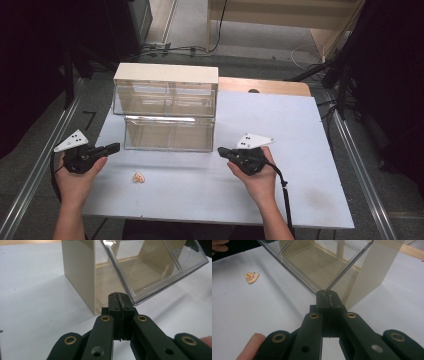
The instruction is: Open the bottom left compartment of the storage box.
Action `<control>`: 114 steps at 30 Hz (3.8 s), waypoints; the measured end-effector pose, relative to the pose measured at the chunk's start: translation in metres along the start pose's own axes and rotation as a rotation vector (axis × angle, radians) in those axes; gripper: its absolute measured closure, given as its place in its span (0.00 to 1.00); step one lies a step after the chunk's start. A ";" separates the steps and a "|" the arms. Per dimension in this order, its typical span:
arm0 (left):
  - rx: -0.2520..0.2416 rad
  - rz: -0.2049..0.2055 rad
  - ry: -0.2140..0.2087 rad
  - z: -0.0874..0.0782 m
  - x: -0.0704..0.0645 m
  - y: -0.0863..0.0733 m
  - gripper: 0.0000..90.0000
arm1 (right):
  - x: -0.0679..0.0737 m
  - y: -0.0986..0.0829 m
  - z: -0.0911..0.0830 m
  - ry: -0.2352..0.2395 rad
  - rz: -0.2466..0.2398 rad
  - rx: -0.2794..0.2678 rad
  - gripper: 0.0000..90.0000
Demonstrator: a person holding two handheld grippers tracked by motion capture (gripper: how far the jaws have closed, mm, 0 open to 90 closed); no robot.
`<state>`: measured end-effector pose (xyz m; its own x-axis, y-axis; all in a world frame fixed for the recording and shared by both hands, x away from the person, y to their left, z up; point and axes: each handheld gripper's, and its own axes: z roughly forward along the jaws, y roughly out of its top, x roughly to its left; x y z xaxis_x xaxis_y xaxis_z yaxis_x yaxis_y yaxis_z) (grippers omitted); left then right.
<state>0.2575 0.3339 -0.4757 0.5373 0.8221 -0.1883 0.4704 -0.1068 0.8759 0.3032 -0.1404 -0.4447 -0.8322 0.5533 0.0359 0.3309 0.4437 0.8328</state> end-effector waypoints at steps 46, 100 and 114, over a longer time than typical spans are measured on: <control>0.022 0.025 -0.057 0.006 -0.002 -0.001 1.00 | 0.003 -0.008 0.022 -0.002 -0.014 0.052 0.98; -0.208 0.106 -0.037 0.000 -0.036 0.040 1.00 | 0.014 0.035 -0.005 -0.057 -0.045 -0.173 0.98; -0.209 0.088 -0.004 -0.001 -0.037 0.043 1.00 | 0.015 0.046 -0.004 -0.083 -0.032 -0.212 0.98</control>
<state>0.2572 0.2996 -0.4303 0.5730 0.8123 -0.1089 0.2668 -0.0593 0.9619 0.3036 -0.1147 -0.4034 -0.7986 0.6011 -0.0307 0.1968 0.3090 0.9305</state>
